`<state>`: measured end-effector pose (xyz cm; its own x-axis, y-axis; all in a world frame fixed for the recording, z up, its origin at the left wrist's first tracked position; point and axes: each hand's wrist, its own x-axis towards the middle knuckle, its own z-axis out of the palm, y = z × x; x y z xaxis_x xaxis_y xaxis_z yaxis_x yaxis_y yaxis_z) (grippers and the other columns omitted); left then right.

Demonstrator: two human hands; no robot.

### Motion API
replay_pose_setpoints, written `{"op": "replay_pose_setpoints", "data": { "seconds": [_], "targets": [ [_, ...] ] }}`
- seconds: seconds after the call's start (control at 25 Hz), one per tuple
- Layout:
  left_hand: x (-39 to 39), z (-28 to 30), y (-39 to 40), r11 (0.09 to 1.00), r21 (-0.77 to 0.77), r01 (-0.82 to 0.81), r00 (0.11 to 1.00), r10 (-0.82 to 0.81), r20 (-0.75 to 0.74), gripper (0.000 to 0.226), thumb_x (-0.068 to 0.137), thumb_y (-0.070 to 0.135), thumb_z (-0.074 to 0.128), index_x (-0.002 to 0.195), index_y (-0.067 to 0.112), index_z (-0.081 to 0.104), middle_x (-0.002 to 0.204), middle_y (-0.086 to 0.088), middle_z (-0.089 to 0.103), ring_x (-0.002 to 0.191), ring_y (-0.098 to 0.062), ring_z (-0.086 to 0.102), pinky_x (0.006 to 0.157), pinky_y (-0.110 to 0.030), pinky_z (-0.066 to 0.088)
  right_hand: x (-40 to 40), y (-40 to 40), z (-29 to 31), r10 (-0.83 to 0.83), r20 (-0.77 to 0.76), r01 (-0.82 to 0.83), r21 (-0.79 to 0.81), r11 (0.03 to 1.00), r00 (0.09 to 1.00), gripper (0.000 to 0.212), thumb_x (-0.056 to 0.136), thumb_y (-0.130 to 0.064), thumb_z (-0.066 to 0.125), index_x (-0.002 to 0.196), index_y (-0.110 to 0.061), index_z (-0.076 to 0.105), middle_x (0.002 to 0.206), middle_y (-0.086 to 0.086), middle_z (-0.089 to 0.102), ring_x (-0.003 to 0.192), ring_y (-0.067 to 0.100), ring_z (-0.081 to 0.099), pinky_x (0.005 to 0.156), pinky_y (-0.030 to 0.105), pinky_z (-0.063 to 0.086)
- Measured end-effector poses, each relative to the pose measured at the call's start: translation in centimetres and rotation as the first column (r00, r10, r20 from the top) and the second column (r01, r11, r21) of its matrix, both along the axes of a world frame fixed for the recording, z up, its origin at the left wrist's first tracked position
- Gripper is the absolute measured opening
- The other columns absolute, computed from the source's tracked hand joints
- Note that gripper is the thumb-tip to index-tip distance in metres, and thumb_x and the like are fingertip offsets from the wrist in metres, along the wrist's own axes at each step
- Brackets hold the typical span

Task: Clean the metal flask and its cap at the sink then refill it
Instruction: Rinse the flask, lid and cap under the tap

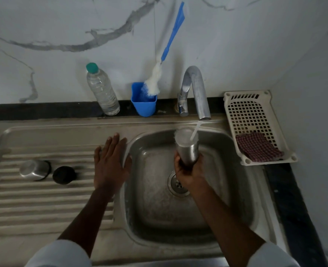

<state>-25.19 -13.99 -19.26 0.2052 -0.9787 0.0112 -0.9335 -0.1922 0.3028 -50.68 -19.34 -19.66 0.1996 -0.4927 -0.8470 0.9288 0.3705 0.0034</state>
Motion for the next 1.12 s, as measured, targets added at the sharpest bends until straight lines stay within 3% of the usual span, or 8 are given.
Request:
{"op": "replay_pose_setpoints", "data": {
  "seconds": [0.16,0.28,0.44,0.6,0.68,0.96,1.04,1.12],
  "targets": [
    [-0.2,0.1,0.0,1.000,0.008,-0.001,1.000,0.001,-0.005,0.065,0.098,0.052,0.047,0.159,0.030,0.038,0.173,0.003,0.024,0.161,-0.020,0.019,0.129,-0.052,0.015,-0.2,-0.1,-0.9,-0.033,0.009,0.033,-0.023,0.999,0.999,0.061,0.090,-0.052,0.064,0.124,-0.002,0.065,0.091,0.024,0.072,0.080,0.032,0.070,0.051,0.030,0.060],
    [-0.2,0.2,0.1,1.000,0.006,-0.004,1.000,0.004,-0.003,0.063,0.101,0.048,0.054,0.159,0.030,0.038,0.173,0.002,0.024,0.161,-0.021,0.019,0.128,-0.053,0.016,0.3,-1.0,-0.1,-0.031,0.103,0.035,-0.033,0.999,0.994,0.059,0.088,-0.049,0.068,0.120,0.000,0.066,0.096,0.024,0.073,0.083,0.031,0.072,0.052,0.031,0.061],
    [-0.3,0.3,0.1,1.000,-0.008,-0.001,1.000,0.000,-0.015,0.063,0.101,0.045,0.057,0.159,0.030,0.039,0.173,0.002,0.024,0.160,-0.021,0.020,0.128,-0.054,0.017,0.1,-0.2,0.1,0.072,0.011,-0.071,-0.084,0.994,0.997,0.057,0.090,-0.049,0.067,0.120,-0.001,0.065,0.097,0.023,0.072,0.083,0.032,0.071,0.053,0.031,0.061],
    [-0.3,0.2,0.1,1.000,0.008,-0.011,1.000,0.011,-0.008,0.063,0.100,0.046,0.057,0.159,0.031,0.037,0.173,0.002,0.023,0.161,-0.021,0.019,0.128,-0.054,0.016,-0.4,-0.9,0.0,-0.086,0.142,0.096,-0.063,0.993,0.986,0.058,0.081,-0.045,0.072,0.119,-0.001,0.066,0.095,0.024,0.074,0.073,0.034,0.075,0.055,0.035,0.062],
    [-0.3,0.3,0.0,1.000,0.004,-0.005,1.000,0.005,-0.012,0.064,0.100,0.046,0.058,0.159,0.031,0.037,0.173,0.002,0.023,0.161,-0.021,0.018,0.128,-0.054,0.016,0.0,-1.0,0.4,-0.049,0.130,0.062,-0.094,0.994,0.990,0.061,0.084,-0.046,0.072,0.123,0.000,0.065,0.101,0.024,0.073,0.079,0.035,0.075,0.057,0.037,0.063],
    [-0.1,0.1,0.0,1.000,0.002,-0.005,1.000,0.005,-0.007,0.066,0.100,0.046,0.058,0.160,0.031,0.036,0.174,0.003,0.022,0.161,-0.019,0.017,0.128,-0.053,0.018,0.7,2.0,2.9,0.314,-0.335,-0.392,-0.197,0.899,0.889,0.057,0.090,-0.048,0.071,0.136,-0.017,0.059,0.125,0.018,0.070,0.113,0.035,0.068,0.078,0.049,0.064],
    [-0.1,0.0,0.0,1.000,0.002,-0.003,1.000,0.003,-0.006,0.067,0.100,0.046,0.058,0.160,0.032,0.034,0.174,0.003,0.021,0.161,-0.019,0.016,0.128,-0.053,0.017,0.0,2.6,2.9,0.371,-0.547,-0.549,-0.202,0.811,0.750,0.056,0.088,-0.043,0.075,0.138,-0.033,0.053,0.128,0.011,0.068,0.114,0.034,0.069,0.085,0.054,0.061],
    [0.0,-0.1,-0.1,1.000,0.003,-0.006,1.000,0.006,-0.010,0.067,0.099,0.046,0.059,0.160,0.031,0.035,0.173,0.003,0.023,0.161,-0.019,0.018,0.128,-0.053,0.018,-0.4,3.0,3.0,0.396,-0.747,-0.713,-0.145,0.686,0.534,0.061,0.083,-0.039,0.081,0.135,-0.043,0.050,0.126,0.004,0.069,0.109,0.029,0.072,0.086,0.056,0.061]
  ]
}}
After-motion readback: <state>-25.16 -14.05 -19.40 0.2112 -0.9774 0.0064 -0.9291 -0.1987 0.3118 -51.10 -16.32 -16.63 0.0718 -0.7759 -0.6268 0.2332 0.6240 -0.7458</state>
